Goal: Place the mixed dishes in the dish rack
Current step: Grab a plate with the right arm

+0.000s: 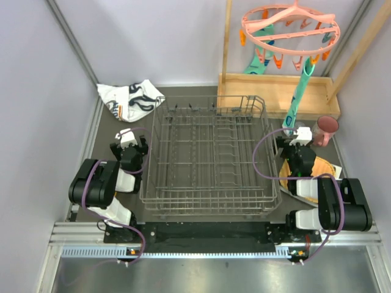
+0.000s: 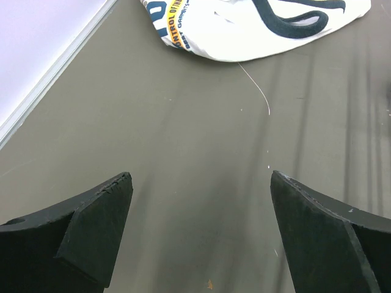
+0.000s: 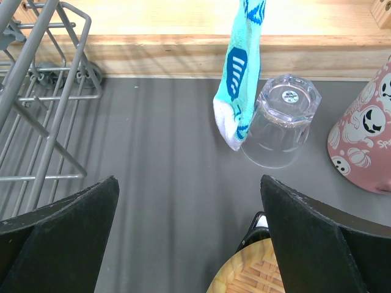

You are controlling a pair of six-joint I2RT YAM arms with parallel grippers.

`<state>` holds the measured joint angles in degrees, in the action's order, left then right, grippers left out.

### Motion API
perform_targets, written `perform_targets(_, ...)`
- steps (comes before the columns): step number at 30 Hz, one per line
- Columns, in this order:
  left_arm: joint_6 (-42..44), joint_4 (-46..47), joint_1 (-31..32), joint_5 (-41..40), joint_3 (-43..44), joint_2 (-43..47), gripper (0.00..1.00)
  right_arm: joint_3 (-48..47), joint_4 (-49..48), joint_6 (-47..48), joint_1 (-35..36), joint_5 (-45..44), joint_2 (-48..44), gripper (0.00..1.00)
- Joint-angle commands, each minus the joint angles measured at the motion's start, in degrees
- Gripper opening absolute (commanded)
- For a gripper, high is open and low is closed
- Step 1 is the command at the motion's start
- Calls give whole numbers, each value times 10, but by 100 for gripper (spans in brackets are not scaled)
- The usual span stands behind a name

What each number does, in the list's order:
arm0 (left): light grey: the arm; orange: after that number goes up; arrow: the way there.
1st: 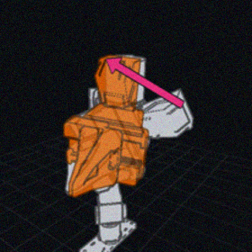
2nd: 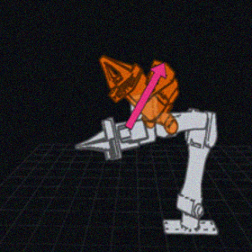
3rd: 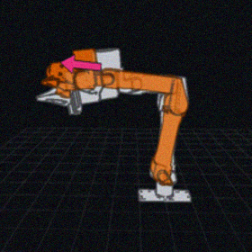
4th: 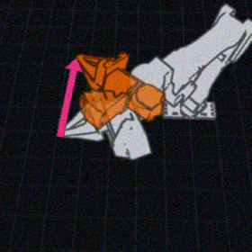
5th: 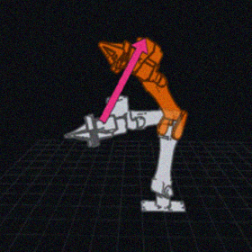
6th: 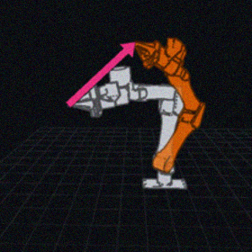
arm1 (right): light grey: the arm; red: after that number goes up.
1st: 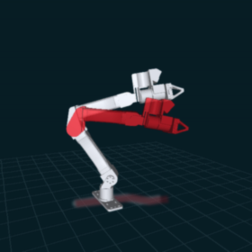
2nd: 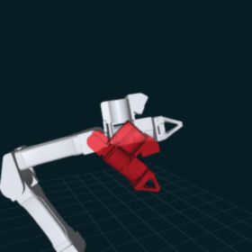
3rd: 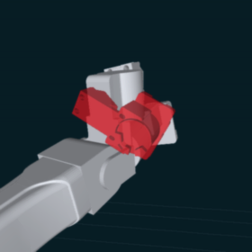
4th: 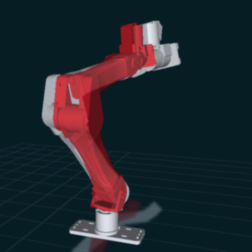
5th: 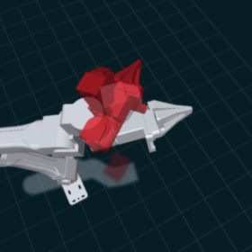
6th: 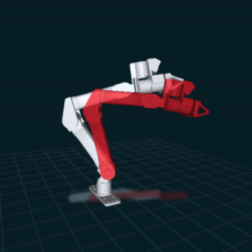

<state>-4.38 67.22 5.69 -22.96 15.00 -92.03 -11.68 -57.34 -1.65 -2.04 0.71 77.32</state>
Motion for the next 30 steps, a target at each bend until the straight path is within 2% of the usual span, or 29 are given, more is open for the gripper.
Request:
perform_targets(1, 3, 15, -1, 6, 13, 6, 99, -15, -11, -4, 0, -1, -2, 99)
perform_targets(13, 3, 15, -1, 1, 12, 8, 99, -12, -15, -9, 0, -3, -5, 99)
perform_targets(14, -4, 28, -1, -25, 9, 9, 99, -20, 12, -18, -1, -43, -15, 99)
perform_targets(15, -8, 23, -2, -22, 9, 11, 99, -32, 47, -30, -1, -74, -27, 99)
perform_targets(16, -6, 18, -2, -23, 10, 12, 99, -60, 124, -49, -1, -97, -50, 99)
perform_targets(17, -5, 23, -2, -23, 10, 12, 99, -70, 145, -52, -1, -119, -60, 99)
perform_targets(25, -1, 26, -2, -20, 7, 12, 99, -126, 251, -64, -1, -170, -130, 99)
perform_targets(29, 3, 60, 0, -7, -16, 25, 99, -179, 330, -91, -1, -183, -148, 99)
perform_targets(30, 3, 73, 0, -5, -27, 25, 99, -195, 390, -106, -1, -191, -147, 99)
